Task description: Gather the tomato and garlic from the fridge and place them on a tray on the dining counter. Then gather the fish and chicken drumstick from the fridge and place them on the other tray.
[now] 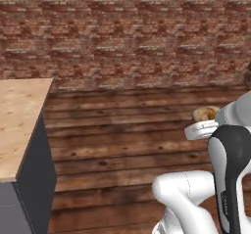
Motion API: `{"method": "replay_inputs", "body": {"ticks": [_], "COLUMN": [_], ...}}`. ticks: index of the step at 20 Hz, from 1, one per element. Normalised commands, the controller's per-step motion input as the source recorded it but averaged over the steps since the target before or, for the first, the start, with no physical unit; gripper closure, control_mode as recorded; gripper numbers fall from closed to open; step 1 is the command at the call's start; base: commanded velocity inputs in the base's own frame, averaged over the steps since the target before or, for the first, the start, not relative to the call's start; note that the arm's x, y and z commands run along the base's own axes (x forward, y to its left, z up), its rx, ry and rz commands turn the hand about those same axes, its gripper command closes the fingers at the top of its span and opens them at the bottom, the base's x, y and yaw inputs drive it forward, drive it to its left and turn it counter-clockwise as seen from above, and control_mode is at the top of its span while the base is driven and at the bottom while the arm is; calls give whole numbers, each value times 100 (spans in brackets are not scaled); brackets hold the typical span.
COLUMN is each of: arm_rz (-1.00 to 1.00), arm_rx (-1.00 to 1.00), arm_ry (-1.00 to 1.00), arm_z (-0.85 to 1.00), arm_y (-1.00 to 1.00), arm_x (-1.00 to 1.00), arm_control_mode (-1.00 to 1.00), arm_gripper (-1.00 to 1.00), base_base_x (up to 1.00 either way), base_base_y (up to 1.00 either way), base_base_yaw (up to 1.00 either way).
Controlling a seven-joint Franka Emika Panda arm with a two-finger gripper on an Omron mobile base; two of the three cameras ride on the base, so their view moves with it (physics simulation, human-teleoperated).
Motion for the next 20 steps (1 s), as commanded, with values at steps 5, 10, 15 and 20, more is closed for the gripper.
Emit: {"method": "replay_inputs", "body": {"ticks": [5,10,15,20], "arm_rz": [0,0,0,0], "arm_rx": [0,0,0,0], "arm_ry": [0,0,0,0], "arm_z": [0,0,0,0], "arm_y": [0,0,0,0], "arm_x": [0,0,0,0], "arm_control_mode": [100,100,100,100], "arm_gripper": [100,100,100,100], "base_base_x": [100,100,100,100], "base_base_y": [-49,-54,-18,0], "base_base_yaw": [-31,-28,-8,28]}}
